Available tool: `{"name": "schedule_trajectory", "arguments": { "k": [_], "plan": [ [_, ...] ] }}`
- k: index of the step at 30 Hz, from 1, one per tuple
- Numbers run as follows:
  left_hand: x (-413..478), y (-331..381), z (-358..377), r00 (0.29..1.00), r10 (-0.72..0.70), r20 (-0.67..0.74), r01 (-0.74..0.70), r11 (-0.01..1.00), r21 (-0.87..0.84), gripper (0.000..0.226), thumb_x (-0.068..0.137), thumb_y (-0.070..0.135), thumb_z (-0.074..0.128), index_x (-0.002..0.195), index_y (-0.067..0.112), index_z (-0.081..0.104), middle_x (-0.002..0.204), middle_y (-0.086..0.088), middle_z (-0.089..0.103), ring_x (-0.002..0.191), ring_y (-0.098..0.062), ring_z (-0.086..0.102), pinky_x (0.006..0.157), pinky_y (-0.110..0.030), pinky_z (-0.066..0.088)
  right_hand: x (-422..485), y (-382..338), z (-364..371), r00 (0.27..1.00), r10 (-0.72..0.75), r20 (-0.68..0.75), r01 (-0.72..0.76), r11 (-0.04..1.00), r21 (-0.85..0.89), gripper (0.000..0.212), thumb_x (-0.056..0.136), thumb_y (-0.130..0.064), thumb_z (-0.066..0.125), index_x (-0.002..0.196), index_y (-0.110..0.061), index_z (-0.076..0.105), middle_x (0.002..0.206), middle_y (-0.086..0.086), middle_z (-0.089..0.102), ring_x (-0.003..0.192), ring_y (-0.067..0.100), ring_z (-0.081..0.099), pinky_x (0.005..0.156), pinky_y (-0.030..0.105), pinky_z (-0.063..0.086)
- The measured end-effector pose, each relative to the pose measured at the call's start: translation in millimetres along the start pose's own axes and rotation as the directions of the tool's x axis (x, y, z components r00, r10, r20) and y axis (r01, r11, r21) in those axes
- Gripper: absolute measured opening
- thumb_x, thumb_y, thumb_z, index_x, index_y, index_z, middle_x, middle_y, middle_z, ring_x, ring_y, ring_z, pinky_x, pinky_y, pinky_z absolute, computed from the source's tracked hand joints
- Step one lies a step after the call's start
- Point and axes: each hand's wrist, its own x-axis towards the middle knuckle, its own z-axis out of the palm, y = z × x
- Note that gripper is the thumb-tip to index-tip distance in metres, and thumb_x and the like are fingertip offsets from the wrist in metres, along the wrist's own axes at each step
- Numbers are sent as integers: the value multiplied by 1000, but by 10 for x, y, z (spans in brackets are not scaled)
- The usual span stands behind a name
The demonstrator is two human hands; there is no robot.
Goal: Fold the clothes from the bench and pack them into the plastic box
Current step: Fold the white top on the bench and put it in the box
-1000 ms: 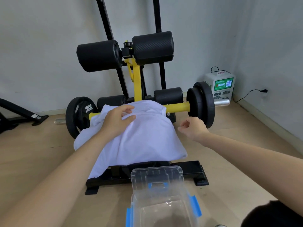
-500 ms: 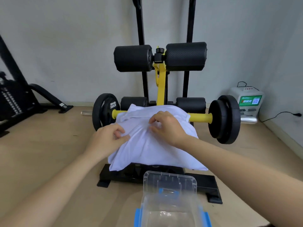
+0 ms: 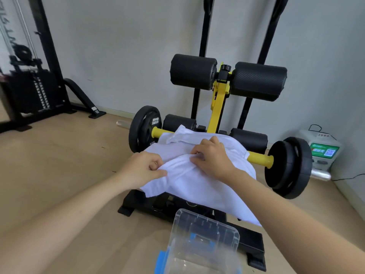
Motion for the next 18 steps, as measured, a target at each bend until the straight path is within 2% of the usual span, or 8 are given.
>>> {"name": "schedule_trajectory", "arguments": {
  "k": [3,5,7,9,11,12,14,18],
  "plan": [
    [5,-34,-92,1000,13,25,-12,999,-37,8,91,27,72,88,22,67,47,17,56,48,0,52,53,-22,40,34,37,-135,993,98,64,-102,993,52,9,90,-27,65,87,-20,69,84,-5,61,85,19,48,76,35,45],
    [15,-59,-152,999,4,54,2,995,-100,7,93,22,70,94,15,67,43,17,53,42,0,48,46,-13,31,72,30,-244,977,192,89,-204,968,146,10,91,-26,64,85,-20,68,85,-4,66,77,16,56,75,36,49],
    [20,-81,-248,997,1,84,12,987,-160,8,92,20,72,98,15,72,57,15,66,53,2,58,55,-10,39,106,-3,-328,965,252,67,-260,937,231,12,92,-23,63,81,-18,67,80,-1,69,60,13,62,68,35,53],
    [31,-120,-355,993,1,119,19,986,-165,8,91,20,73,97,15,76,81,3,76,75,-4,68,71,-18,47,133,-41,-395,953,299,44,-296,893,338,13,92,-17,62,80,-12,66,78,7,70,52,16,66,60,37,56],
    [42,-206,-433,993,-14,121,32,989,-146,6,91,17,72,88,13,76,83,-11,72,74,-14,62,70,-30,50,174,-67,-435,938,345,27,-321,838,442,12,91,-13,63,81,-8,67,77,11,70,54,21,69,58,38,59],
    [48,-248,-461,995,-37,92,52,986,-160,8,91,15,71,85,13,75,82,-9,71,73,-15,63,69,-32,55,199,-70,-442,932,362,18,-326,815,479,11,91,-12,64,82,-8,68,76,10,70,56,22,69,61,37,61],
    [58,-290,-486,995,-101,8,99,956,-275,8,94,15,68,90,14,74,86,-2,73,79,-13,69,68,-33,61,243,-55,-423,925,380,7,-328,791,517,9,90,-11,66,82,-10,70,74,6,71,59,20,70,67,36,62],
    [141,-262,-449,962,-254,-102,144,787,-600,9,96,13,66,96,5,71,79,-1,63,78,-14,62,67,-32,62,304,18,-312,921,389,0,-338,800,496,5,89,-14,68,87,-17,72,81,-1,72,73,18,70,77,35,59]
  ]
}}
